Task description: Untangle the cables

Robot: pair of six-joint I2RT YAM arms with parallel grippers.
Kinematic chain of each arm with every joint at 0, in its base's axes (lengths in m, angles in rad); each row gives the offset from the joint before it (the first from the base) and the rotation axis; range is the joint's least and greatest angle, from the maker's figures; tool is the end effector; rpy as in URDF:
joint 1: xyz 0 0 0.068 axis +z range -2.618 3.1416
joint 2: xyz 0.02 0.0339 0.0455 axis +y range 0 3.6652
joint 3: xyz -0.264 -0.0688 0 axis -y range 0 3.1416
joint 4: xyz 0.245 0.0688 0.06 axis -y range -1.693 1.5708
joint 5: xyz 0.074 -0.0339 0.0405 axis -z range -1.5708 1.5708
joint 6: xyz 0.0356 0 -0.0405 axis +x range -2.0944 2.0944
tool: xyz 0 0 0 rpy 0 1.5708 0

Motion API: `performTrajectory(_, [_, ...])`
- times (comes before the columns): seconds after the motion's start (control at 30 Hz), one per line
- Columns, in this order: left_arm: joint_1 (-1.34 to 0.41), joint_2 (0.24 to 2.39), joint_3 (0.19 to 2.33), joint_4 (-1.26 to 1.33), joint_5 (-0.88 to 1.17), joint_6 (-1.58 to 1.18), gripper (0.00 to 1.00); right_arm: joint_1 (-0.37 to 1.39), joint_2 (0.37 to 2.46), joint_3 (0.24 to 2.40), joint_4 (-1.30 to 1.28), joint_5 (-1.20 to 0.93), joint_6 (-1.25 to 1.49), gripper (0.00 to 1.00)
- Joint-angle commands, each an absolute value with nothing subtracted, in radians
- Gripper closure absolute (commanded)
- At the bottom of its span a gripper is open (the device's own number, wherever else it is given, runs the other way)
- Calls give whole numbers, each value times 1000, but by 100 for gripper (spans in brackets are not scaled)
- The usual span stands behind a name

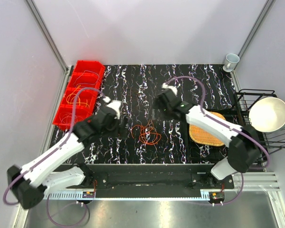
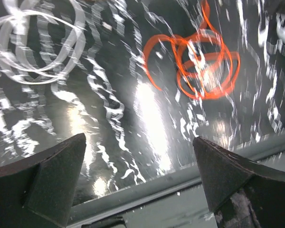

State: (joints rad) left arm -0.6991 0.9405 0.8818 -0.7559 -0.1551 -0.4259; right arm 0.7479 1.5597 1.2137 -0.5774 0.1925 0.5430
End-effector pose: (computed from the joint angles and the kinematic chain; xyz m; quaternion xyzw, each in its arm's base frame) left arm 0.1470 -0.1164 0.2929 0.0978 0.9218 -0.1354 0.3497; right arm 0.2492 0.2219 0.2639 -0.0661 0.9419 0.1177 0.3077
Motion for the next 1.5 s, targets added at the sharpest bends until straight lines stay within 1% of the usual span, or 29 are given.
performTrajectory(0.0, [-791, 1111, 1004, -707, -199, -464, 1, 700, 1482, 1152, -598, 212, 592, 7])
performTrajectory(0.13, [-894, 1293, 1072, -677, -304, -603, 1, 690, 1483, 1120, -594, 195, 600, 7])
performTrajectory(0.23, [-928, 1439, 1139, -667, -373, -658, 1, 687, 1474, 1089, -583, 169, 600, 7])
performTrajectory(0.4, [-928, 1619, 1181, -629, -371, -735, 1, 683, 1433, 1045, -574, 161, 588, 5])
performTrajectory(0.53, [-928, 1696, 1187, -624, -370, -767, 1, 678, 1416, 1031, -574, 164, 574, 5])
performTrajectory(0.63, [-930, 1739, 1177, -621, -342, -788, 7, 673, 1413, 1028, -571, 167, 568, 5])
performTrajectory(0.67, [-928, 1756, 1167, -609, -334, -793, 11, 673, 1414, 1025, -568, 164, 568, 4])
performTrajectory(0.77, [-930, 1772, 1146, -586, -325, -802, 15, 670, 1419, 1020, -554, 155, 563, 4])
performTrajectory(0.87, [-930, 1775, 1115, -545, -307, -807, 22, 669, 1427, 1020, -543, 146, 558, 5])
performTrajectory(0.9, [-928, 1779, 1108, -538, -302, -807, 28, 670, 1431, 1019, -543, 144, 555, 5])
performTrajectory(1.1, [-930, 1812, 1089, -535, -284, -841, 43, 669, 1433, 1014, -535, 137, 552, 5])
performTrajectory(1.13, [-930, 1812, 1077, -532, -278, -847, 48, 669, 1430, 1011, -535, 140, 552, 5])
performTrajectory(1.2, [-930, 1812, 1059, -525, -267, -861, 55, 667, 1433, 1009, -535, 143, 551, 5])
performTrajectory(1.27, [-930, 1809, 1032, -512, -259, -870, 71, 664, 1434, 1011, -534, 143, 549, 5])
performTrajectory(1.33, [-930, 1806, 1019, -506, -255, -873, 96, 664, 1440, 1014, -532, 141, 548, 5])
performTrajectory(1.37, [-930, 1805, 1012, -506, -256, -873, 100, 663, 1443, 1015, -531, 141, 546, 5])
performTrajectory(1.47, [-930, 1796, 1029, -529, -279, -855, 100, 660, 1457, 1020, -520, 138, 545, 5])
